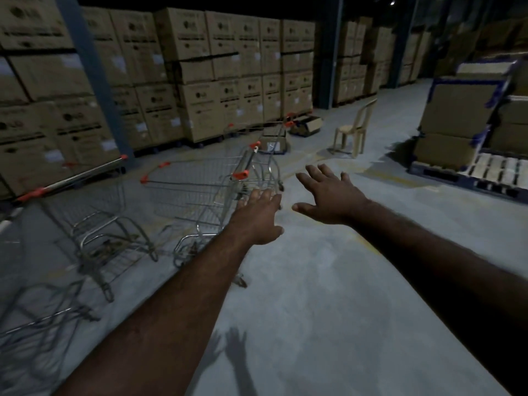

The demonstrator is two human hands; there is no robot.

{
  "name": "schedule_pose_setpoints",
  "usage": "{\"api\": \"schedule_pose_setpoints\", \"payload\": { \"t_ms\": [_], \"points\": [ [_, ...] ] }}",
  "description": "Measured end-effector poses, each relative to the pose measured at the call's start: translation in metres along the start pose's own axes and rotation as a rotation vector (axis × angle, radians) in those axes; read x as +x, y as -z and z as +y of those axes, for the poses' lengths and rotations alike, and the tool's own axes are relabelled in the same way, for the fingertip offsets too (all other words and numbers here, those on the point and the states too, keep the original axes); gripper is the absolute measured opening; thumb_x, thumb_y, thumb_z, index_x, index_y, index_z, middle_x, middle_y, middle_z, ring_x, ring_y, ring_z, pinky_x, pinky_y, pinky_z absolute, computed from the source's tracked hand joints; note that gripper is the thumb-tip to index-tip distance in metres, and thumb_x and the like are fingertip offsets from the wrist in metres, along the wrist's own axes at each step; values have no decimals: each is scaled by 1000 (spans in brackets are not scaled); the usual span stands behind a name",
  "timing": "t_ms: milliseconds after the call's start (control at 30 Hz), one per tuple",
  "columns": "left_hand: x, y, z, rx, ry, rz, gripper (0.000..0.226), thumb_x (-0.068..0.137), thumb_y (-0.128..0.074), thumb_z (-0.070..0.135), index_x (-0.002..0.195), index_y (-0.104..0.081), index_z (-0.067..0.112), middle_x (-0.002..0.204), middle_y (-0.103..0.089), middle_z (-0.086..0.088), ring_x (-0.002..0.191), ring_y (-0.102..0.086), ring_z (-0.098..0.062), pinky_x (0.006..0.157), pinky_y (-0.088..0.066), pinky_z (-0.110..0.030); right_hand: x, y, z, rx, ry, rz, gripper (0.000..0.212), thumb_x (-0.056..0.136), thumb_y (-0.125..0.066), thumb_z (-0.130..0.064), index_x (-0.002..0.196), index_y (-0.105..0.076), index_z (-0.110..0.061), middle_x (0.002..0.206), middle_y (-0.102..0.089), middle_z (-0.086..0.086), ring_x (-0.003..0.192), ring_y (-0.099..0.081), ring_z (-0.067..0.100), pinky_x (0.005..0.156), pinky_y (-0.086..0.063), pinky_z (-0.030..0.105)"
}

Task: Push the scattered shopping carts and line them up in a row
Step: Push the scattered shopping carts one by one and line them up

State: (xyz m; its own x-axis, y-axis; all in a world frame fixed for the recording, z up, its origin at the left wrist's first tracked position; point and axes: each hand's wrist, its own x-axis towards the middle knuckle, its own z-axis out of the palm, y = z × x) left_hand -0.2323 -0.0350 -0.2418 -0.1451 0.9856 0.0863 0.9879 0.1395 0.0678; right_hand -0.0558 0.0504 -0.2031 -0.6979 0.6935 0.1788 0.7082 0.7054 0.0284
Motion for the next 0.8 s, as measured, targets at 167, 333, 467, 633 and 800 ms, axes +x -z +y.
{"api": "schedule_pose_setpoints", "payload": {
  "t_ms": [167, 333, 467, 633, 800],
  "points": [
    [67, -16, -33, -24, 70, -29, 90, 93, -64, 50, 161, -11, 24, 170, 3, -2, 155, 5, -29, 121, -12, -56, 75, -27, 14, 6, 59, -21, 86, 96, -45, -68, 162, -11, -26, 171, -3, 3, 157, 0, 27, 120, -10, 64],
    [164, -43, -79, -28, 86, -28, 88, 93, -63, 52, 161, -15, 22, 170, 0, -3, 155, 3, -31, 121, -15, -57, 173, -63, 37, -9, 56, -60, 87, 96, -45, -69, 163, -9, -26, 171, -1, 3, 157, 0, 28, 121, -9, 63],
    [248, -59, -119, -51, 87, -61, 89, 93, -62, 54, 161, -15, 21, 170, -1, -4, 155, 3, -30, 122, -15, -57, 257, -87, 54, -15, 56, -100, 86, 96, -45, -68, 162, -11, -26, 171, -2, 4, 156, 0, 28, 121, -10, 63],
    [341, -68, -159, -38, 114, -64, 89, 92, -60, 58, 161, -16, 22, 169, -5, -4, 155, -2, -31, 120, -19, -58, 352, -111, 75, -2, 70, -127, 86, 95, -45, -69, 162, -10, -28, 171, -2, 5, 156, -1, 29, 121, -11, 64],
    [421, -87, -186, -26, 162, -80, 86, 92, -57, 61, 160, -19, 24, 169, -5, -5, 155, -3, -32, 119, -20, -59, 438, -142, 104, -1, 95, -138, 88, 95, -46, -69, 163, -9, -27, 171, -2, 5, 156, -1, 30, 121, -11, 65]
  ]
}}
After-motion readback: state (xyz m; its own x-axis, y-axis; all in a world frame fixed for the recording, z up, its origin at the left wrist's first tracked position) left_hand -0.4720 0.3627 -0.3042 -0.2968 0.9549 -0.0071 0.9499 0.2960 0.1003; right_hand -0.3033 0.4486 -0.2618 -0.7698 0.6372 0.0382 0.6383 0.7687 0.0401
